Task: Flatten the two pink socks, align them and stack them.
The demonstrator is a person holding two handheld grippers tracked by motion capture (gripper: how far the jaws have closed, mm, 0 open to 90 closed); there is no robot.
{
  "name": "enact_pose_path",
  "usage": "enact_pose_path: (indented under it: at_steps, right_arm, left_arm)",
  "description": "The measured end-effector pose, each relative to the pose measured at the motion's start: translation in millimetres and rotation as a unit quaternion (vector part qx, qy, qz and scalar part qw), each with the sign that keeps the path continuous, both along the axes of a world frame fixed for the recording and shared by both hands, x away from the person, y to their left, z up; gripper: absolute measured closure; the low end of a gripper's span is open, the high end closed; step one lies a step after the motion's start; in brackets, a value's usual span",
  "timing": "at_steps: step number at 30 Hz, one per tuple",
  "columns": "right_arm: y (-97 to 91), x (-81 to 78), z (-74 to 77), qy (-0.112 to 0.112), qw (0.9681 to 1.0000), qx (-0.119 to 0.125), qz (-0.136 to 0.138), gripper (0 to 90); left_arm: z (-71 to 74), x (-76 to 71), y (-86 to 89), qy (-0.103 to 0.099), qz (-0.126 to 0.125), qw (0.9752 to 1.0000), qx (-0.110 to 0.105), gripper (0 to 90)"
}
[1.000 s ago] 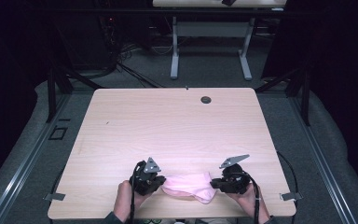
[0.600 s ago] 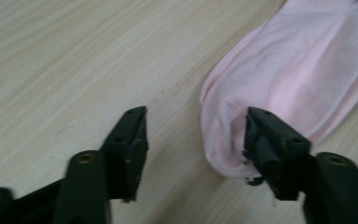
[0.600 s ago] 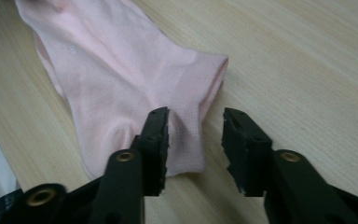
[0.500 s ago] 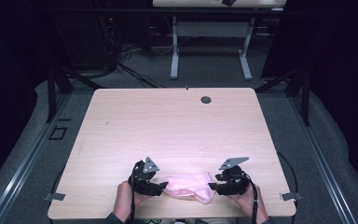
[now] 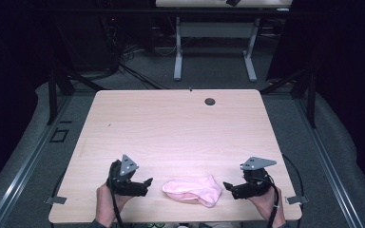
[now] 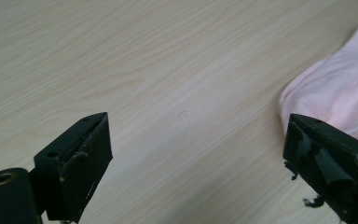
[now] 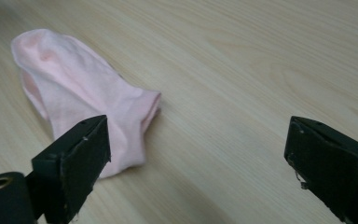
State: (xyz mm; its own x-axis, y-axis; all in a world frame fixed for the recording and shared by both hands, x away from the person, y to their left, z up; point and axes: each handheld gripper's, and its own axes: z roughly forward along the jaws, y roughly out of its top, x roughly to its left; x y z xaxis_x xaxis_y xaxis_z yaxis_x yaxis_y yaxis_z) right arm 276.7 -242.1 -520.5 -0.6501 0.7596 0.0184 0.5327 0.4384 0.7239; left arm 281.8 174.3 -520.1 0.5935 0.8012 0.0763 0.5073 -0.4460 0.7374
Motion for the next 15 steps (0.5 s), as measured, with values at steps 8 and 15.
enact_pose_path:
  at_steps: [8, 15]
  right_arm:
    - [-29.8, -0.4, -4.5, -0.008, 0.9987, 0.013, -0.050, 0.6]
    - [-62.7, 4.9, -23.1, 0.001, 0.9945, 0.005, -0.105, 0.0]
  left_arm:
    - [-5.8, -5.5, 39.3, 0.001, 0.052, 0.9986, 0.004, 3.8]
    - [-30.9, -3.3, 75.8, 0.020, 0.106, 0.9941, 0.007, 0.9]
